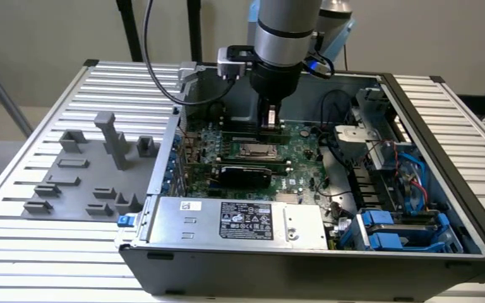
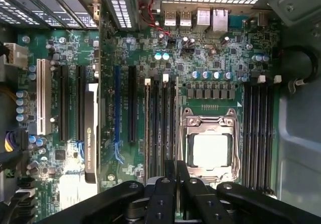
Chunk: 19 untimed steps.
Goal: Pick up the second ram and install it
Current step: 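Insert the second ram into the second slot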
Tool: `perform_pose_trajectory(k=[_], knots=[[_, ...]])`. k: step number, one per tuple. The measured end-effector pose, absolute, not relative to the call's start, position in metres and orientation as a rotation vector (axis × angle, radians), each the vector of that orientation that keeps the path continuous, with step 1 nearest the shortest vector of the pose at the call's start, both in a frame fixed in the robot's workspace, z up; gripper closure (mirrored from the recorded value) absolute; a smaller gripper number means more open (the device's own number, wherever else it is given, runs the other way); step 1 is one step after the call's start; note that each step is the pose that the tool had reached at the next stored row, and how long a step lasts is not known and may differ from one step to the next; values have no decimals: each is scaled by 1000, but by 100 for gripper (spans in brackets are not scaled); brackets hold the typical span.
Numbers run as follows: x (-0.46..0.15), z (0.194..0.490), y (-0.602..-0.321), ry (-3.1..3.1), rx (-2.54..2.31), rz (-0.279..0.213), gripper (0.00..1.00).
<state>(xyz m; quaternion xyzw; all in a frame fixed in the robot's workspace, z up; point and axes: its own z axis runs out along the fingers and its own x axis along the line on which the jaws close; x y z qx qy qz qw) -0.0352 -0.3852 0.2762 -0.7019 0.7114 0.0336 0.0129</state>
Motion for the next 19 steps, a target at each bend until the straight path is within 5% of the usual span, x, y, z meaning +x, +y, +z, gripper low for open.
perform_pose_trajectory(k=[19], knots=[[-35,242,-385,2215,-2197,91,100]])
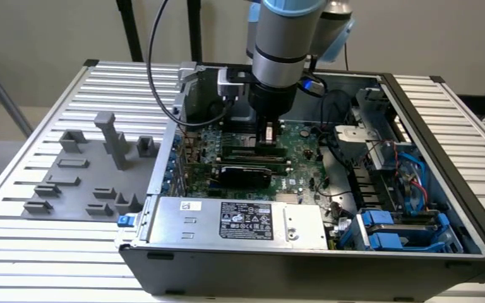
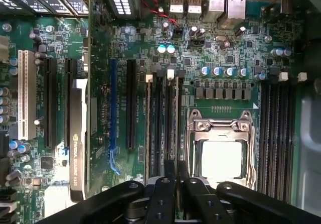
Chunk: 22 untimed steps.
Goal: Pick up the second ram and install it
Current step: 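Insert the second ram into the second slot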
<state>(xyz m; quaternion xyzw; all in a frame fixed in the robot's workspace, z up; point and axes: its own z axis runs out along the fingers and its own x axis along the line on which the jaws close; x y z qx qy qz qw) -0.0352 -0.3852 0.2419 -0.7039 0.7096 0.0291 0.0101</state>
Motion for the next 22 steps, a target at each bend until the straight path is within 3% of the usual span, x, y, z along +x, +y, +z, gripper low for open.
perform_pose_trajectory(k=[22], knots=[[-35,236,-385,2250,-2182,63,100]])
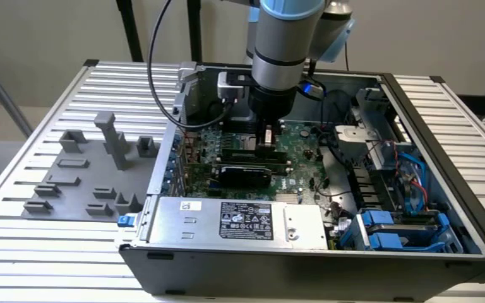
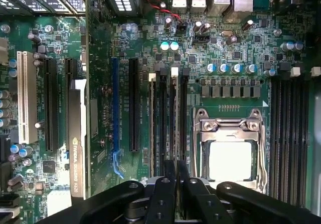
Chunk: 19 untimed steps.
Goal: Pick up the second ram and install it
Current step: 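Insert the second ram into the second slot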
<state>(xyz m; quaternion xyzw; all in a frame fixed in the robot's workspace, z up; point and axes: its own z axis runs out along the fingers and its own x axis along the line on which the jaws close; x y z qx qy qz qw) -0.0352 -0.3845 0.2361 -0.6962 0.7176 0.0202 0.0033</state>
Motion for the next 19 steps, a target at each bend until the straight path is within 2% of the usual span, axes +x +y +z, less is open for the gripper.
perform_pose_trajectory(k=[19], knots=[[-37,234,-381,2236,-2202,25,100]])
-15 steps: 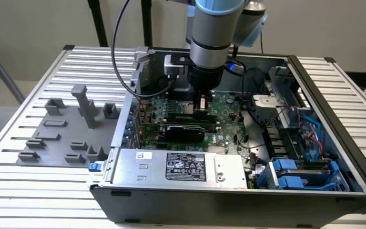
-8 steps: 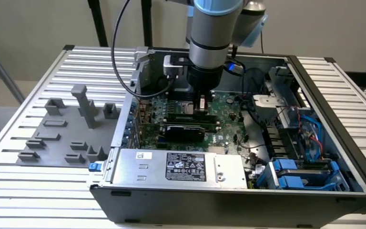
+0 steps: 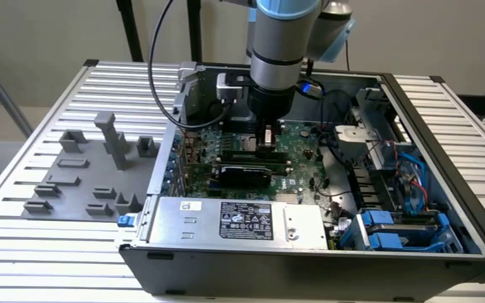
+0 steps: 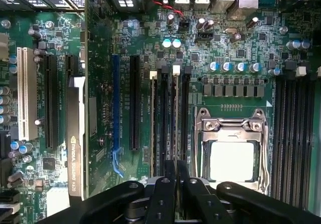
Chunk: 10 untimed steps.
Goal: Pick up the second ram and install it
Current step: 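Insert the second ram into the second slot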
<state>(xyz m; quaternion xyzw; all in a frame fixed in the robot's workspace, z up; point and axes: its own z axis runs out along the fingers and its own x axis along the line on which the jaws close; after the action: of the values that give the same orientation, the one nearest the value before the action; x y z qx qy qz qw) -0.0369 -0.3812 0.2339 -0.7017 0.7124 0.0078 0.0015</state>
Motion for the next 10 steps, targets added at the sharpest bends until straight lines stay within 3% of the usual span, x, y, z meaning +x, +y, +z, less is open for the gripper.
perform_pose_trajectory(k=[10], knots=[[-37,233,-381,2236,-2205,22,100]])
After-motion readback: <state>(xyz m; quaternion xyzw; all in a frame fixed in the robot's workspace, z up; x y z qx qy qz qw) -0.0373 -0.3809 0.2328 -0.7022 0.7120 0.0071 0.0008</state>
